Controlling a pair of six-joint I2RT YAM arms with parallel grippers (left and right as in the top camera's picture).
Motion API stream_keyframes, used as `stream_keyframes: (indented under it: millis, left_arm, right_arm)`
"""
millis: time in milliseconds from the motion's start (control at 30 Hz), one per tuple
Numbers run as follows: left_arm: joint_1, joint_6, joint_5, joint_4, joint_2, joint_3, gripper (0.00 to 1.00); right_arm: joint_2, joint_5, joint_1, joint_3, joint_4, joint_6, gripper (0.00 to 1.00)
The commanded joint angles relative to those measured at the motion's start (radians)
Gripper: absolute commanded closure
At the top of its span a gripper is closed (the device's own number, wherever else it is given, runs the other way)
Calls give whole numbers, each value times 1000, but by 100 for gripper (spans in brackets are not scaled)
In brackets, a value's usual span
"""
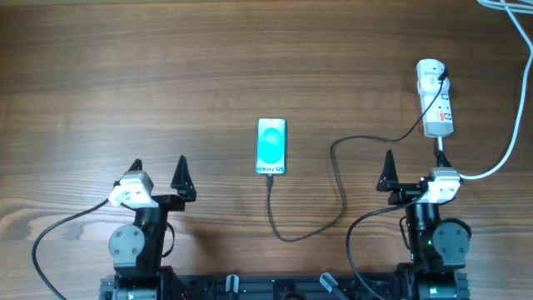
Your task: Plug charger to phone and switch on socket
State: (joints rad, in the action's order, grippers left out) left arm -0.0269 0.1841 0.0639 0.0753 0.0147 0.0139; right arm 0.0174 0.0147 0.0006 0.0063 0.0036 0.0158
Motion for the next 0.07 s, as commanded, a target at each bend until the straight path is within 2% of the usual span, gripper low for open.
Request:
stream_keyframes:
  millis: [0, 33]
  left_arm:
    - [5, -20, -17, 0, -12, -8, 0]
    - [5, -20, -17, 0, -12, -8, 0]
  right_arm:
    - [-13, -17, 1, -1, 3, -14, 0]
    - [-13, -17, 1, -1, 3, -14, 0]
